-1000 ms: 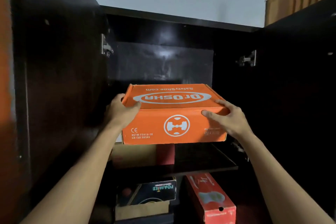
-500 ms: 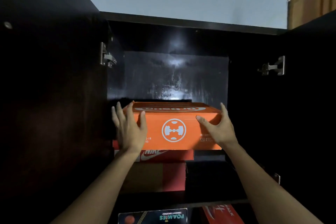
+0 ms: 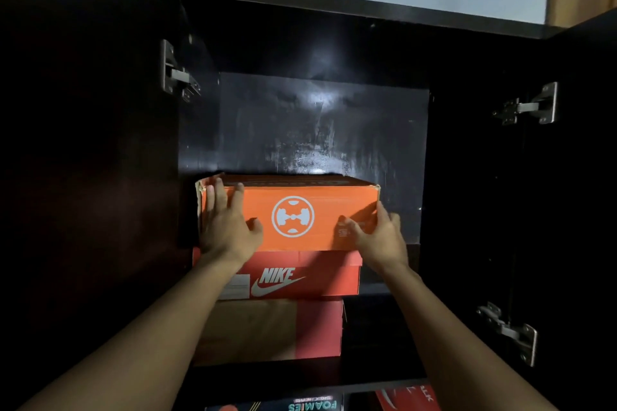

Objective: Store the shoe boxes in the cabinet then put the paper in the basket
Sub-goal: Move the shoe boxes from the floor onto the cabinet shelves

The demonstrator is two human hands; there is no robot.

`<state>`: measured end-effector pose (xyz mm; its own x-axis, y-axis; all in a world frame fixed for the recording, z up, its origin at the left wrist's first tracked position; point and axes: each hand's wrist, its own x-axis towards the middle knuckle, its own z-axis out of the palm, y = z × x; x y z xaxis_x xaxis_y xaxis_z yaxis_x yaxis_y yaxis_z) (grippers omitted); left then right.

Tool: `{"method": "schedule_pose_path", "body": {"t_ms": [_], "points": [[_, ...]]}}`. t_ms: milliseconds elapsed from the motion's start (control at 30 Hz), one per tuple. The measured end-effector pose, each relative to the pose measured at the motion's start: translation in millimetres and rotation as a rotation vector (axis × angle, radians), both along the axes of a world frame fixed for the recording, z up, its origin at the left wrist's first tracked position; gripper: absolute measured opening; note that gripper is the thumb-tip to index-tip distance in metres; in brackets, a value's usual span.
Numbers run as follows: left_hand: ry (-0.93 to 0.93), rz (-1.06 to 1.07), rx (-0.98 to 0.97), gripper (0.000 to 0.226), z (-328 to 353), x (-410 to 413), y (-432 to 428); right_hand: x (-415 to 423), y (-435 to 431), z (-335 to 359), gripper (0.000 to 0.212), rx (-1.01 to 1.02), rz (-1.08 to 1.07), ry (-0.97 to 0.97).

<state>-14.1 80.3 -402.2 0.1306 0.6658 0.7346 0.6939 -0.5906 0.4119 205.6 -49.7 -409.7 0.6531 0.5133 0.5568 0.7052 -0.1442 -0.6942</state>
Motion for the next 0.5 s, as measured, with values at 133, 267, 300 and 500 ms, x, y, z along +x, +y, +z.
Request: {"method": "schedule_pose_path", "body": {"t_ms": [133, 267, 300, 500], "points": [[0.097, -0.02, -0.137, 0.091, 10.7, -3.8, 8.8, 0.8, 8.6, 7.3, 0.085, -0.071, 0.005, -0.073], [0.121, -0.014, -0.202, 0.1, 14.8, -1.1, 7.6, 4.3, 5.9, 10.5, 0.098, -0.152, 0.048, -0.04], [0.134, -0.015, -0.213, 0.101, 15.2, -2.2, 6.8, 6.1, 3.2, 11.4, 0.099, -0.174, 0.082, -0.023], [0.197, -0.032, -0.275, 0.098, 20.3, -14.9, -12.7, 4.8, -36.2, 13.5, 0.059, -0.187, 0.185, 0.029]]}}
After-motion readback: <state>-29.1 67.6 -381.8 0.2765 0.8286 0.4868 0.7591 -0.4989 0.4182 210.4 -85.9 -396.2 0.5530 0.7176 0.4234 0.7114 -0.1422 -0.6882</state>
